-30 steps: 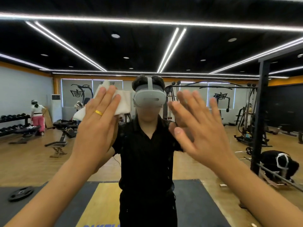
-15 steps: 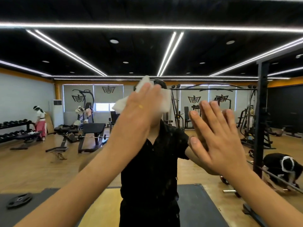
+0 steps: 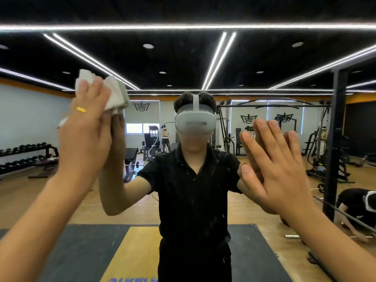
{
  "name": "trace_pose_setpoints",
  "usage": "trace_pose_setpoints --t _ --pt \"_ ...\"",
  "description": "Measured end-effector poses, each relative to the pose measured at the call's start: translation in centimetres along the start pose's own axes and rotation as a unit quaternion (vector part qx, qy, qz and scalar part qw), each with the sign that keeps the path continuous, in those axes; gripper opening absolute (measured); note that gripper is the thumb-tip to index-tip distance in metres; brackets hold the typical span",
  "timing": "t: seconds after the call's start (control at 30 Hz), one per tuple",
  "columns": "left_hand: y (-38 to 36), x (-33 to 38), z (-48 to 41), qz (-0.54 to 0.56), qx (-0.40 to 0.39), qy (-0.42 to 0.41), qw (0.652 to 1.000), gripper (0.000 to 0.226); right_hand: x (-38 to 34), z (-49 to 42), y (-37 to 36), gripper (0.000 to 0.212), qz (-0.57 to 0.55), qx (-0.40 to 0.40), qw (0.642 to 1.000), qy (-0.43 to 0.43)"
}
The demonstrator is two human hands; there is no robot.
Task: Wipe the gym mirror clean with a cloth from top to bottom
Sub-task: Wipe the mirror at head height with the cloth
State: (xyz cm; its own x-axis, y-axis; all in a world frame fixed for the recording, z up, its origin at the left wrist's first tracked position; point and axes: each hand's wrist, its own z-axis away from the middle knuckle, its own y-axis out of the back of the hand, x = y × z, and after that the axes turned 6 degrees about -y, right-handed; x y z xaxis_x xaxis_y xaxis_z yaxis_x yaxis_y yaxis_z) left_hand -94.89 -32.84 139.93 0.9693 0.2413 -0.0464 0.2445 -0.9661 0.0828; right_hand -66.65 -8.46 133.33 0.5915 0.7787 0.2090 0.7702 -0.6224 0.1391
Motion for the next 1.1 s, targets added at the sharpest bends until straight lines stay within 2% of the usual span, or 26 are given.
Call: trace_pose_setpoints --t 0.13,0.23,0.33,0.47,0.63,0.87,0.97,1.1 --pt "-2.5 5.3 2.7 0.036 -0.054 -0.103 0.993 0.046 0.0 0.0 0.1 0.063 0.003 -0.009 1.000 -0.002" --pt "-3.6 6.6 4.9 0.019 -0.100 -0.176 0.979 0.062 0.1 0.1 0.2 0.063 0.007 -0.013 1.000 -0.003" --pt "-2.9 6.9 3.7 0.032 -0.092 -0.145 0.985 0.053 0.0 0.1 0.1 0.063 0.009 -0.008 1.000 -0.001" --pt "-4.0 9.7 1.0 0.058 -0.034 -0.080 0.995 0.044 0.2 0.1 0.0 0.062 0.010 -0.007 1.000 -0.004" --pt "-5.1 10.1 0.3 0.077 -0.032 -0.111 0.990 0.043 0.1 0.1 0.0 0.062 0.001 -0.002 1.000 -0.003" --pt "-4.2 8.5 11.1 0.081 -0.083 -0.132 0.984 0.051 0.0 0.2 0.1 0.062 0.000 -0.001 1.000 -0.005" --pt "-4.8 9.6 8.7 0.117 -0.075 -0.127 0.982 0.048 -0.1 0.2 0.1 0.062 -0.003 -0.003 1.000 -0.009" --pt "-6.6 12.9 1.7 0.128 -0.051 -0.162 0.977 0.046 0.0 0.2 0.2 0.062 -0.004 -0.007 1.000 -0.012"
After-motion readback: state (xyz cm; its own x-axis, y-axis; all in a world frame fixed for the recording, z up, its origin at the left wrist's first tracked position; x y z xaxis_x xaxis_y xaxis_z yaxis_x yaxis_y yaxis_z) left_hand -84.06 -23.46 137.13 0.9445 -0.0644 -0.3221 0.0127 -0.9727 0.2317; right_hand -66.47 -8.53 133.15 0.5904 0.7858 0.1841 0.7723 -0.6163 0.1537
